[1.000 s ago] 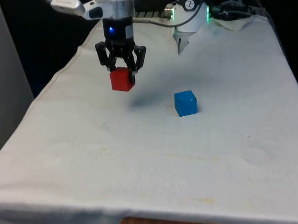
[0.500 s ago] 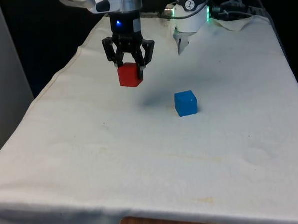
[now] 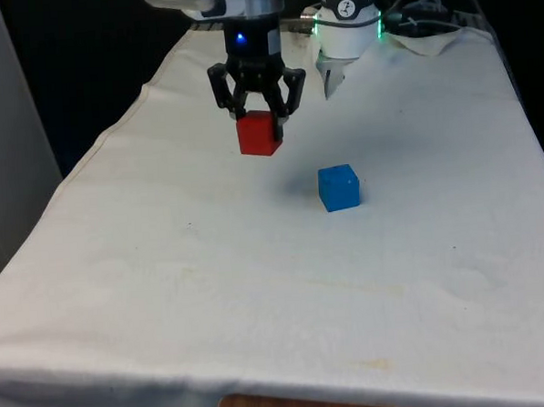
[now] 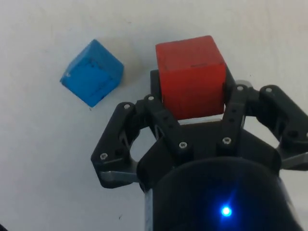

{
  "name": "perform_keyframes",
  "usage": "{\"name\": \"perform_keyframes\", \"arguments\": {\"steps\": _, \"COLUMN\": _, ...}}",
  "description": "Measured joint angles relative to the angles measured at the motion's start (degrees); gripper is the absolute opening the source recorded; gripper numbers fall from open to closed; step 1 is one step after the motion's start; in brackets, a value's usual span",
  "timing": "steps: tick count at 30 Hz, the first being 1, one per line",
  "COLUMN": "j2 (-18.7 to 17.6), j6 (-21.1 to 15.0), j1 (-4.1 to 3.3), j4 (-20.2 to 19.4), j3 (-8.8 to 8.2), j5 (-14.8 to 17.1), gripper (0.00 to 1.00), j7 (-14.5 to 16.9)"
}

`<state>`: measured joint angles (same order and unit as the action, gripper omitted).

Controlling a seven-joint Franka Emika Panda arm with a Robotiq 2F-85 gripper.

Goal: Stack the two cubes.

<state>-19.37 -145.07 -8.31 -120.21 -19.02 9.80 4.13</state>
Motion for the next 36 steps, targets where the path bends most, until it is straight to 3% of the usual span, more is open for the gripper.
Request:
{"name": "perform_keyframes", "arguments": {"steps": 11, "j2": 0.74, "j6": 0.00, "j1": -0.11, "j4": -0.34, "j3": 2.98, "j5": -3.38, "gripper": 0.01, "j7": -5.16}}
{"name": "perform_keyframes", "arguments": {"steps": 36, "j2": 1.43, "j6": -0.06, "j1": -0.34, "j4": -1.32, "j3": 9.17, "j5": -5.79, "gripper": 0.01, "j7": -13.29}}
